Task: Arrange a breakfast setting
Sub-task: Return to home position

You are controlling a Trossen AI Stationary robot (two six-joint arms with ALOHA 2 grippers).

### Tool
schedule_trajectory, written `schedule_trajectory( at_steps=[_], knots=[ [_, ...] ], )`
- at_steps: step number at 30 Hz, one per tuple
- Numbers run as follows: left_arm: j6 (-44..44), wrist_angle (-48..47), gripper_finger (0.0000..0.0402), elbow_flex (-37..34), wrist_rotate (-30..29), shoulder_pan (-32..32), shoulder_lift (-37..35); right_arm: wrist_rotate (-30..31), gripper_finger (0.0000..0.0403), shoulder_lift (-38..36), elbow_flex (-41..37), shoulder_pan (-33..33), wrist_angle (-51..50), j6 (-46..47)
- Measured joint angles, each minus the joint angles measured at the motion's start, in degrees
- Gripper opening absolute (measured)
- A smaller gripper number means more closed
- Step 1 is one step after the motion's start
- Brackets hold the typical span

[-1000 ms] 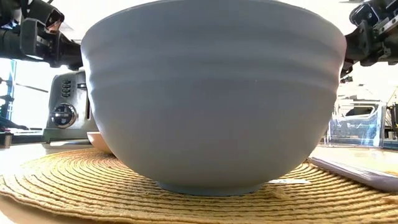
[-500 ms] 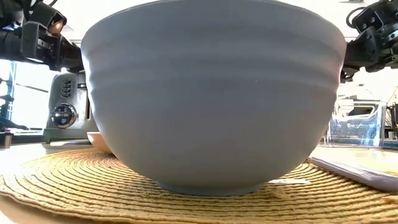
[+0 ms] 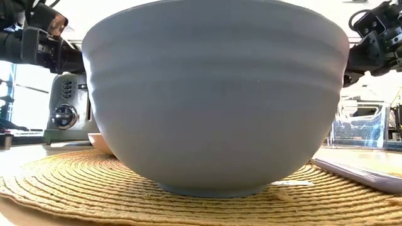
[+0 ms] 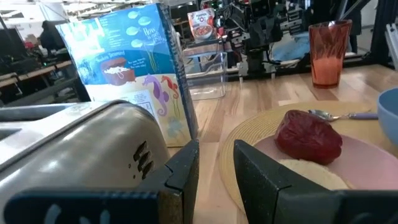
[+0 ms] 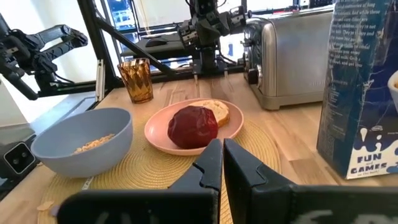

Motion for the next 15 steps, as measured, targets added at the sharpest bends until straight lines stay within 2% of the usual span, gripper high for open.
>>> schedule_trajectory(
  at_steps=[7,15],
  knots=[
    [-1.3,0.0,0.0090,0.0,0.0,0.0,0.0,0.0,0.0000,0.0,0.0,0.0,-2.1,0.4],
    [-1.3,0.0,0.0090,0.0,0.0,0.0,0.0,0.0,0.0000,0.0,0.0,0.0,-2.8,6.3]
  ],
)
